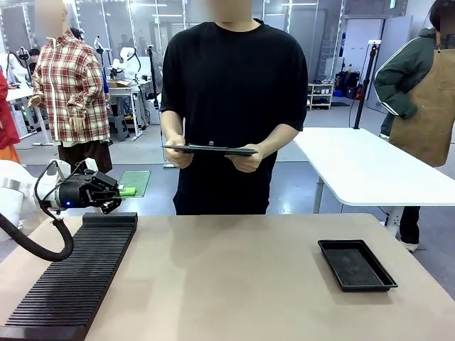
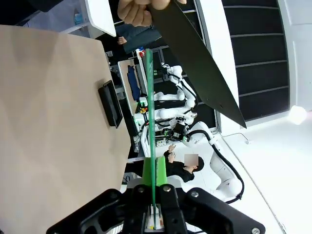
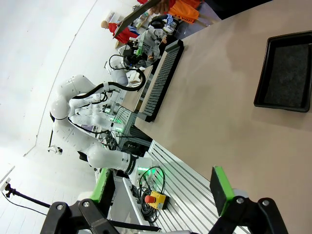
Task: Inspect the PCB.
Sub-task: Release the Blank PCB you were holding.
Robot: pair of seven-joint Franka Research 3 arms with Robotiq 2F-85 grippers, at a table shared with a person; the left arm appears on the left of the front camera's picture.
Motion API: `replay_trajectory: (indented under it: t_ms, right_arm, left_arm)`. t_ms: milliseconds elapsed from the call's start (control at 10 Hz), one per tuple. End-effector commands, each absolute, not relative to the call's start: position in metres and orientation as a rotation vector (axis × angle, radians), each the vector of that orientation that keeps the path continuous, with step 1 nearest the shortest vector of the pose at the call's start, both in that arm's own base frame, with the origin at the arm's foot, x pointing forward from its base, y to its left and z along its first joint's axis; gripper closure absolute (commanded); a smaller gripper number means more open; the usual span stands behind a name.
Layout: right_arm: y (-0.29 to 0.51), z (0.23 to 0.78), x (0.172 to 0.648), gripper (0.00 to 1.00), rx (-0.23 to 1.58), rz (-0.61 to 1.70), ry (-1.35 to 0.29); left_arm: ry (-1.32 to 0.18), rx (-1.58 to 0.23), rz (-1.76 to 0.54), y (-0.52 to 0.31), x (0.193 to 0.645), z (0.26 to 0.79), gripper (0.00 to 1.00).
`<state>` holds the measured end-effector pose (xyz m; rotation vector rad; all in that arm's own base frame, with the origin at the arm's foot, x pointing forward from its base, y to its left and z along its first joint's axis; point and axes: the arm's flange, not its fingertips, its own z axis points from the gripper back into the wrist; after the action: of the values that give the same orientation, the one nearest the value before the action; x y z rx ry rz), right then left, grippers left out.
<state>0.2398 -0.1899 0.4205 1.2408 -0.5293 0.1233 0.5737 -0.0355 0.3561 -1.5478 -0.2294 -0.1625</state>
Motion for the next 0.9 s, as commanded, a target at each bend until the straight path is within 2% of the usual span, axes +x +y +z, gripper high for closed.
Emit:
replay_trajectory:
  t_ms: [0,800]
  right_arm:
    - [-0.1913,0.4213,0.2397,0.00,1.244,0.140,-0.541]
    - [-0.1913,0.4213,0.2397,0.00,1.244,0.140,-0.541]
  left_arm:
    - [-0.231,-1.552,-0.167,-0.0358,0.5696,0.3589,0.97]
    - [-0.231,-1.552,-0.167,-0.0358,0.5696,0.3589,0.97]
